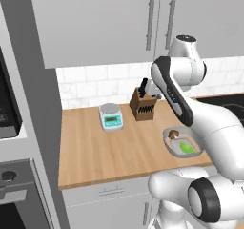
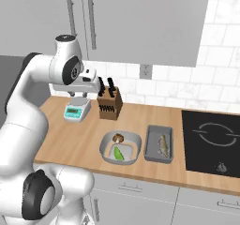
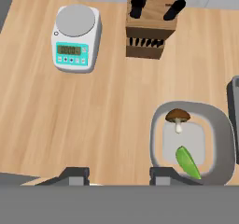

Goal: Take the meat container that has the fish and place it on the second highest rack of the freezer. Then take the vegetable container that has the mushroom and lemon wedge and place it on the highest rack of the freezer.

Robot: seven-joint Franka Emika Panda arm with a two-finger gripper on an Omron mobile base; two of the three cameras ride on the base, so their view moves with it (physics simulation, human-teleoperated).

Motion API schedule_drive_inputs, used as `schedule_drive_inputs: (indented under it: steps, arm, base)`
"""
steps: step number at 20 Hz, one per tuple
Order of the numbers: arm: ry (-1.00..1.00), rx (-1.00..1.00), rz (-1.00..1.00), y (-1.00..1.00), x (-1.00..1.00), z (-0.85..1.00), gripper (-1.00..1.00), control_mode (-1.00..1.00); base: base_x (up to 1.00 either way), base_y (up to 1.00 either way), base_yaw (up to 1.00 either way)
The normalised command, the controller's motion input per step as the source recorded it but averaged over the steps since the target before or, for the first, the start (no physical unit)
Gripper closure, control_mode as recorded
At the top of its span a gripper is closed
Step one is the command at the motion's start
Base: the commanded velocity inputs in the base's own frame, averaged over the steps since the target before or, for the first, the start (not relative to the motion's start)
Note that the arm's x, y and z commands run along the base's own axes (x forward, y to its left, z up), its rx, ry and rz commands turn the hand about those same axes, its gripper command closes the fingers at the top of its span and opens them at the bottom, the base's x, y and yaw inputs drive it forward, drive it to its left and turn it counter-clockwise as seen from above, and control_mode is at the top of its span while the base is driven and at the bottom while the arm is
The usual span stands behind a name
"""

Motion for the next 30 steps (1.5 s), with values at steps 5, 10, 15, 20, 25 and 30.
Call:
schedule_drive_inputs:
  steps: [5, 10, 15, 20, 25, 30]
  arm:
    - [0.0, 0.01, -0.05, -0.21, -0.16, -0.07, -1.0, -1.0]
    - [0.05, 0.15, -0.29, -0.95, -0.47, -0.32, -1.0, -1.0]
    - [0.11, 0.19, -0.47, -0.96, -0.57, -0.52, -1.0, -1.0]
    - [0.22, 0.15, -0.52, -0.84, -0.61, -0.67, -1.0, -1.0]
    - [0.29, 0.14, -0.51, -0.55, -0.44, -0.83, -1.0, -1.0]
    - [0.07, 0.08, -0.31, -0.27, 0.08, -0.45, -1.0, -1.0]
  base:
    - [0.0, 0.0, 0.0]
    - [0.0, 0.0, 0.0]
    - [0.0, 0.0, 0.0]
    - [0.0, 0.0, 0.0]
    - [0.0, 0.0, 0.0]
    - [0.0, 0.0, 0.0]
